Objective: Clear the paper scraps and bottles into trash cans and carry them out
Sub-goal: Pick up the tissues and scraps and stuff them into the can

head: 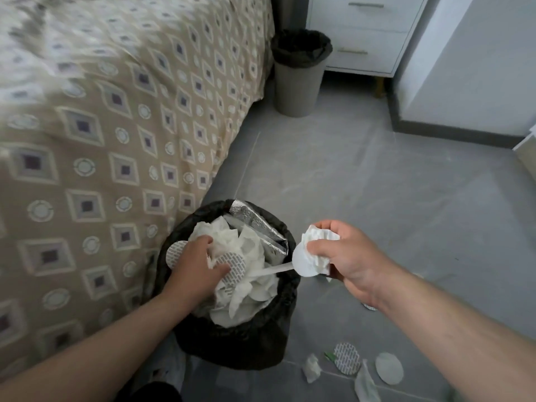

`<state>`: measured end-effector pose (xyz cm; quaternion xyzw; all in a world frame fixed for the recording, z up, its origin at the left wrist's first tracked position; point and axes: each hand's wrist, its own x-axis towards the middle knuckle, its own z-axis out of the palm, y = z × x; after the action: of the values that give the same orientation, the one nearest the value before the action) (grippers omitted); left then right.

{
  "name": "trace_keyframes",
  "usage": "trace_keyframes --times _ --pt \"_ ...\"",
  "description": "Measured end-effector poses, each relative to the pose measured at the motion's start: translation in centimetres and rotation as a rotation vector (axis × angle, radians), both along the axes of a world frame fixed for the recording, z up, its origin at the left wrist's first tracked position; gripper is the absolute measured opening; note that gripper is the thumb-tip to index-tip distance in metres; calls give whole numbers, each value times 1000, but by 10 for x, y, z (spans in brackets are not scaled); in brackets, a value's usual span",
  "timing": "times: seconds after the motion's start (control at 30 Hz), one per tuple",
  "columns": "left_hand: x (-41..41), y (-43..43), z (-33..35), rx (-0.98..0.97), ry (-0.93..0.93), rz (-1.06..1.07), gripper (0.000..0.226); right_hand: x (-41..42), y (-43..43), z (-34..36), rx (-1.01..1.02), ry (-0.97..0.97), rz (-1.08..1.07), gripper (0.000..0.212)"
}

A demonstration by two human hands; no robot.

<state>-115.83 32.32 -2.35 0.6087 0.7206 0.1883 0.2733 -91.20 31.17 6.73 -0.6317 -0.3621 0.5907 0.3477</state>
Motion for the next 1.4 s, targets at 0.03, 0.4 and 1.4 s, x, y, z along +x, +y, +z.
trace_keyframes --times 0.03,0.4,1.4 --pt "-3 -2 -1 19 53 -39 68 -4 0 -3 -5 4 7 24" --pt "-37 -32 10 203 -8 -269 84 -88 18 -14 187 -350 384 42" --pt "22 -53 94 408 249 -763 74 -12 -54 5 625 -865 704 52"
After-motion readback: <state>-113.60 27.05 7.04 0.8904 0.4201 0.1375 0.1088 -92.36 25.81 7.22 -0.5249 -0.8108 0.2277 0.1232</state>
